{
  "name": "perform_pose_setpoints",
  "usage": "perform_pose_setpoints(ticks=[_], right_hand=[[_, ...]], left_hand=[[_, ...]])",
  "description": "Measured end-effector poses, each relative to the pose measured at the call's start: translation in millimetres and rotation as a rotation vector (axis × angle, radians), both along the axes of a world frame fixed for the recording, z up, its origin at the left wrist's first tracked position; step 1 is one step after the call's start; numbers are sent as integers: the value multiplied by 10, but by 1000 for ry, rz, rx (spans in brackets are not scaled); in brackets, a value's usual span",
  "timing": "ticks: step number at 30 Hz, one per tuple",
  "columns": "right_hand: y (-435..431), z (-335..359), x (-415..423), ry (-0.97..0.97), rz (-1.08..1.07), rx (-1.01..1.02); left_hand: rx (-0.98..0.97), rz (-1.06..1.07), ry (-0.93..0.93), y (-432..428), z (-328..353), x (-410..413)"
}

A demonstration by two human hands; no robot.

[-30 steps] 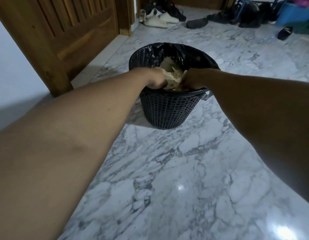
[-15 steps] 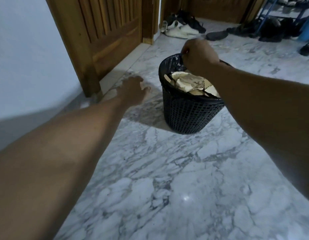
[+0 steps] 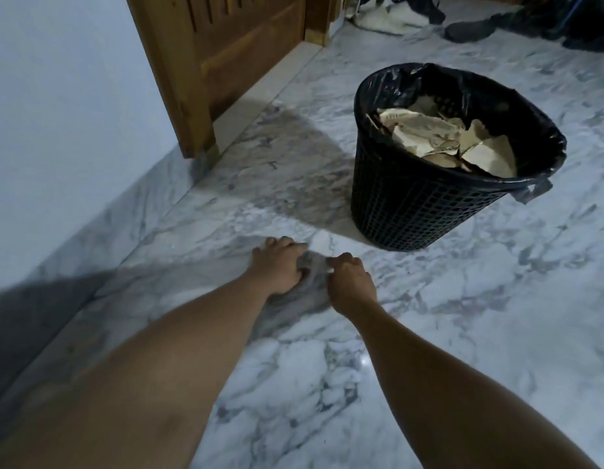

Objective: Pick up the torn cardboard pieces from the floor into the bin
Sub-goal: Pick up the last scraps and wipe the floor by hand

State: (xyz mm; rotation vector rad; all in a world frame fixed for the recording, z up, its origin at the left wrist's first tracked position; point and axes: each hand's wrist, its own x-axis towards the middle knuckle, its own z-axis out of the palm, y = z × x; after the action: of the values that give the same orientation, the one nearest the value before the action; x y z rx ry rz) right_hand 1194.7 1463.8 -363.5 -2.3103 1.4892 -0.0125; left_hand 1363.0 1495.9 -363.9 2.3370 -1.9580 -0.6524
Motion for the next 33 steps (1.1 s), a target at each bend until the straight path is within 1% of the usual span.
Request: perform_pose_setpoints(ticks=[2, 5, 9, 11, 15, 17, 19, 20, 23, 26, 28, 33], right_hand=[[18, -102, -29, -18, 8, -80], [-28, -190, -21, -98, -9, -95], [-101, -255, 8, -287, -168, -61], [-96, -278, -5, -310, -165, -66], [-59, -274, -39, -349, -155, -59], [-65, -245, -37, -372, -169, -29], [-76, -205, -36, -388, -199, 10], [-75, -184, -36, -405, -220, 30], [-57, -95, -40, -440, -272, 89], [-16, 4, -70, -415, -261, 156], [7, 52, -90, -382, -232, 190], [130, 112, 106, -230, -75, 206]], left_hand=[[-39, -7, -63, -64, -60, -89], [-160, 5, -137, -91, -177, -160], [-338, 72, -86, -29, -352, -166], [-376, 126, -60, 16, -419, -245], [-445, 132, -94, 47, -525, -374], [-503, 222, -20, 18, -501, -402], [-493, 339, 57, -31, -427, -469], [-449, 371, 56, -52, -403, -504], [-335, 351, -23, -44, -351, -547], [-313, 351, -2, 103, -281, -407], [-342, 449, 45, 247, -238, -225], [-386, 837, 103, 736, -28, 463]])
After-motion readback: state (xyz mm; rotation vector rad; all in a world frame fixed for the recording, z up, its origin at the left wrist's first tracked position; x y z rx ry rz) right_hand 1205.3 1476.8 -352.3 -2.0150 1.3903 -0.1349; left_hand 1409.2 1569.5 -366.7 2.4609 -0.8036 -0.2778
